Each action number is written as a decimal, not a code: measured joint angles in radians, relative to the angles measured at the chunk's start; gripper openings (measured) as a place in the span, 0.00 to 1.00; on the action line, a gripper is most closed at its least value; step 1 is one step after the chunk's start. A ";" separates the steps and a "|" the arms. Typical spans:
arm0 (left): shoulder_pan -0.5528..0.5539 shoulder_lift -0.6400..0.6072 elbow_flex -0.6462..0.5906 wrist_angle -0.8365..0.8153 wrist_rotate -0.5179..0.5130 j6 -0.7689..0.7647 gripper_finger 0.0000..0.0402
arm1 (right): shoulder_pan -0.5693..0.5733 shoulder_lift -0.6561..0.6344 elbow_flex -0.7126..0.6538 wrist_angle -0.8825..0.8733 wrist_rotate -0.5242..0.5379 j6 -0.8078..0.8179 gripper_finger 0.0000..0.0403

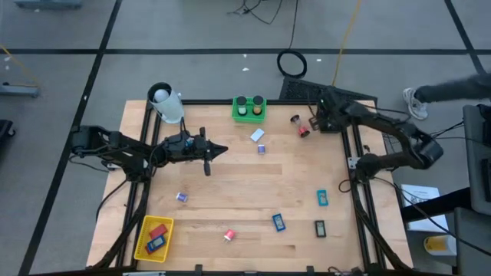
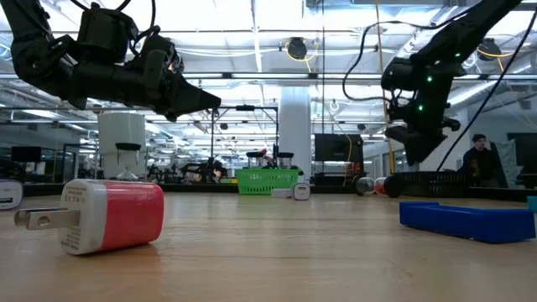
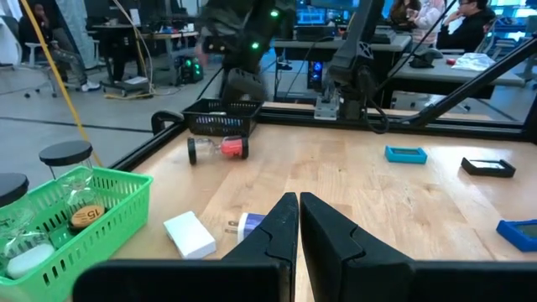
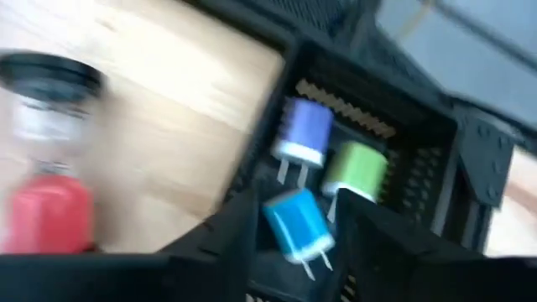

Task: Pick & Place Office items
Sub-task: Put the red hourglass into the green basket

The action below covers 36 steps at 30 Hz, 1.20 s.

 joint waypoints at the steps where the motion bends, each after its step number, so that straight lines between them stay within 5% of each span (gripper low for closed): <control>1: 0.000 0.000 0.000 0.000 0.000 -0.004 0.06 | 0.017 -0.024 -0.029 0.044 -0.001 0.002 0.32; 8: 0.000 0.000 0.000 -0.001 0.000 -0.016 0.06 | 0.143 -0.154 -0.229 0.328 -0.088 0.090 0.02; 18: -0.015 0.000 0.043 -0.086 -0.074 -0.074 0.06 | 0.301 -0.162 -0.222 0.395 -0.105 0.134 0.01; 25: -0.046 0.000 0.073 -0.117 -0.104 -0.066 0.06 | 0.300 -0.085 -0.120 0.290 -0.184 0.195 0.14; 36: -0.078 0.000 0.078 -0.119 -0.104 -0.099 0.06 | 0.273 0.172 0.099 0.063 -0.154 0.118 0.49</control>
